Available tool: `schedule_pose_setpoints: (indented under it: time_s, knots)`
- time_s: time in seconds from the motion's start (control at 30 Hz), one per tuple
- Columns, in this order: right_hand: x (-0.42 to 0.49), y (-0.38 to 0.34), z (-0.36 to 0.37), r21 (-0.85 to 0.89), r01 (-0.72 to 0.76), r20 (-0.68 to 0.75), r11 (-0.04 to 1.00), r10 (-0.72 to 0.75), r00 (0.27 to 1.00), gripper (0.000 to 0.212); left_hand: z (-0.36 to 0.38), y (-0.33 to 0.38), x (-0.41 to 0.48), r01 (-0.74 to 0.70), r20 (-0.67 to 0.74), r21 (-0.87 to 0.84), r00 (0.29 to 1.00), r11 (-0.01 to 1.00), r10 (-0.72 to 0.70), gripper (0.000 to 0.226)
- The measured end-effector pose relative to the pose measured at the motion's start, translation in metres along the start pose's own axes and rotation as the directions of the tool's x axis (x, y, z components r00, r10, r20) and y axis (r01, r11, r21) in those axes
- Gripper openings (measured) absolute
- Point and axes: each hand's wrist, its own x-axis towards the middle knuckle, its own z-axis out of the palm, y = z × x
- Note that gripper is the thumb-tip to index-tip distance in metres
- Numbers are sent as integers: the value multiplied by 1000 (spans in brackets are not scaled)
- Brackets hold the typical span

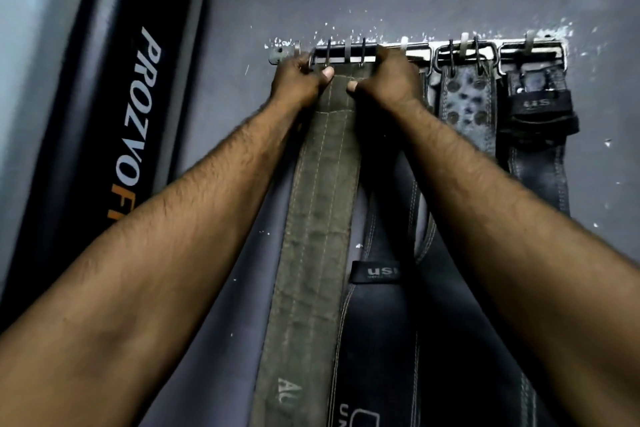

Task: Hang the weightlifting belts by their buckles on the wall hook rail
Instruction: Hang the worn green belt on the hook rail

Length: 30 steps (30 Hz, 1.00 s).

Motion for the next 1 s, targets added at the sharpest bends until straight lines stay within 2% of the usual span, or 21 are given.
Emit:
schedule_pose_setpoints:
  time_s: [0.13, 0.2, 0.33, 0.43, 0.5, 0.63, 0.73, 0.83, 0.93, 0.97, 1.0]
  knots:
    - [-26, 4, 7, -86, 100, -25, 991, -102, 994, 42, -5, -18, -23, 16, 42, -40, 999, 999, -14, 82]
    - [-44, 8, 15, -113, 165, 3, 980, -166, 986, 54, -5, -27, -42, 21, 64, -32, 998, 999, -19, 94]
    - [-87, 22, 30, -115, 263, 34, 958, -261, 965, 85, -12, -44, -100, -13, 80, 104, 997, 995, 4, 92]
    - [-130, 36, 30, -105, 220, 110, 970, -209, 972, 84, -22, -52, -158, 36, 129, 171, 990, 985, -59, 79]
    - [-164, 42, 29, -48, 208, 145, 977, -199, 969, 81, -29, -58, -194, 62, 129, 218, 987, 974, -92, 78]
    - [-237, 48, 20, -11, 53, 264, 999, -48, 963, 78, -51, -68, -261, 213, 161, 343, 946, 915, -281, 89]
    - [-300, 42, 7, 50, -23, 272, 998, 9, 962, 68, -73, -65, -320, 333, 148, 372, 900, 866, -410, 69]
    - [-370, 32, -8, 95, -81, 248, 992, 55, 967, 58, -98, -53, -390, 503, 71, 253, 842, 827, -534, 47]
    - [-450, 13, -24, 235, -310, 297, 921, 236, 925, 45, -123, -32, -474, 723, 97, 33, 685, 690, -722, 19]
    - [-477, 7, -28, 314, -421, 345, 851, 311, 885, 41, -132, -25, -502, 773, 121, -32, 632, 633, -765, 7]
    - [-504, 1, -31, 365, -529, 398, 766, 385, 833, 37, -142, -15, -527, 812, 132, -51, 583, 581, -802, 7]
